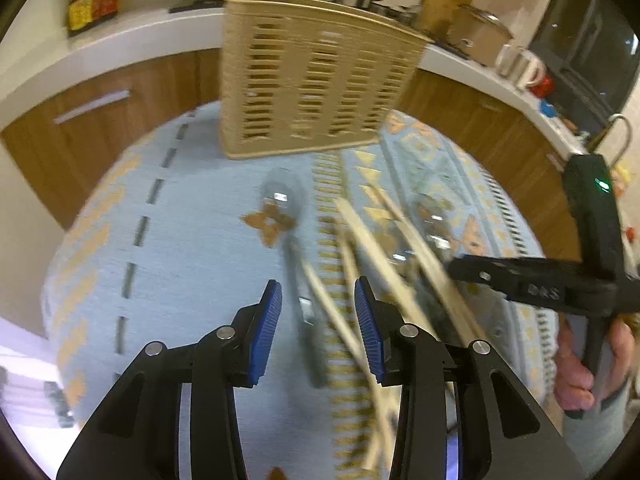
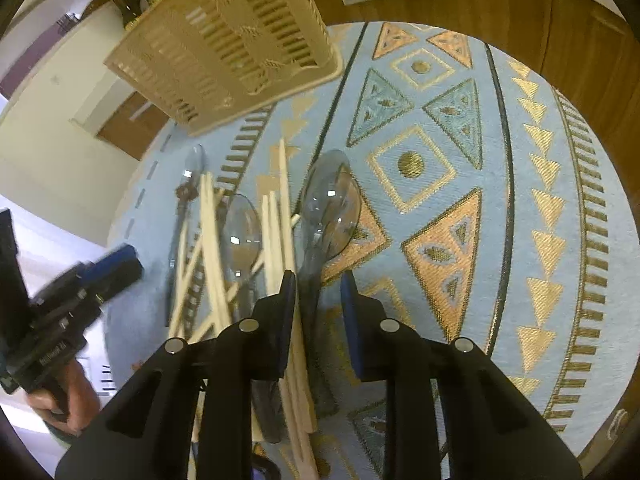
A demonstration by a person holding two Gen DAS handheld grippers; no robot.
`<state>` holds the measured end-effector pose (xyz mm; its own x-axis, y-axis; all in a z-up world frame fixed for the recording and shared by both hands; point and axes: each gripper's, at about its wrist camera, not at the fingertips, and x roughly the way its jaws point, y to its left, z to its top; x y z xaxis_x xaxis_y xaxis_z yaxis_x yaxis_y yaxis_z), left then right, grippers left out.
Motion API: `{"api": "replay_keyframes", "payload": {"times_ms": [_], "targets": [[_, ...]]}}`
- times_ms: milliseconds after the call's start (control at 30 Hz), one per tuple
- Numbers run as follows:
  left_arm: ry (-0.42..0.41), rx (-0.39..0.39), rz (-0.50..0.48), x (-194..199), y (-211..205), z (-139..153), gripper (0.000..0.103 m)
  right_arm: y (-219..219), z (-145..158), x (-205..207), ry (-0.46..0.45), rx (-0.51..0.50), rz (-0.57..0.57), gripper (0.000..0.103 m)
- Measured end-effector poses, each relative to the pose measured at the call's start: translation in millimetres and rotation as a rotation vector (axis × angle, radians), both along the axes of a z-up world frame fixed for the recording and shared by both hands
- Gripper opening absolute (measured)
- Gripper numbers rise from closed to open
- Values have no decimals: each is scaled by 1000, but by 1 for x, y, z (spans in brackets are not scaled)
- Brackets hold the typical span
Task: Organize utensils
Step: 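Move the open left tool back down to another clear spoon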
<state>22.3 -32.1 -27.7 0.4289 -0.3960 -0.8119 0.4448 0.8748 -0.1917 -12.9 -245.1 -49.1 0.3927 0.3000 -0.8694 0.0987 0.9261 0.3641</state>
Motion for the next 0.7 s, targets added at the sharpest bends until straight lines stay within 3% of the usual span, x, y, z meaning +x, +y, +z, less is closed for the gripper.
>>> {"api": "replay_keyframes", "payload": {"times_ms": [67, 200, 567, 700], "targets": [[9, 4, 13, 6, 2, 2, 36, 6, -1, 1, 4, -21, 18, 10], [26, 5, 34, 14, 5, 1, 36, 14, 1, -1, -4, -27, 39, 3], [77, -32, 41, 35, 11, -13, 36, -12, 15, -24, -62, 33, 5, 2], [120, 21, 11, 46, -6, -22, 36, -24, 16, -26, -56, 26, -3, 2]]}}
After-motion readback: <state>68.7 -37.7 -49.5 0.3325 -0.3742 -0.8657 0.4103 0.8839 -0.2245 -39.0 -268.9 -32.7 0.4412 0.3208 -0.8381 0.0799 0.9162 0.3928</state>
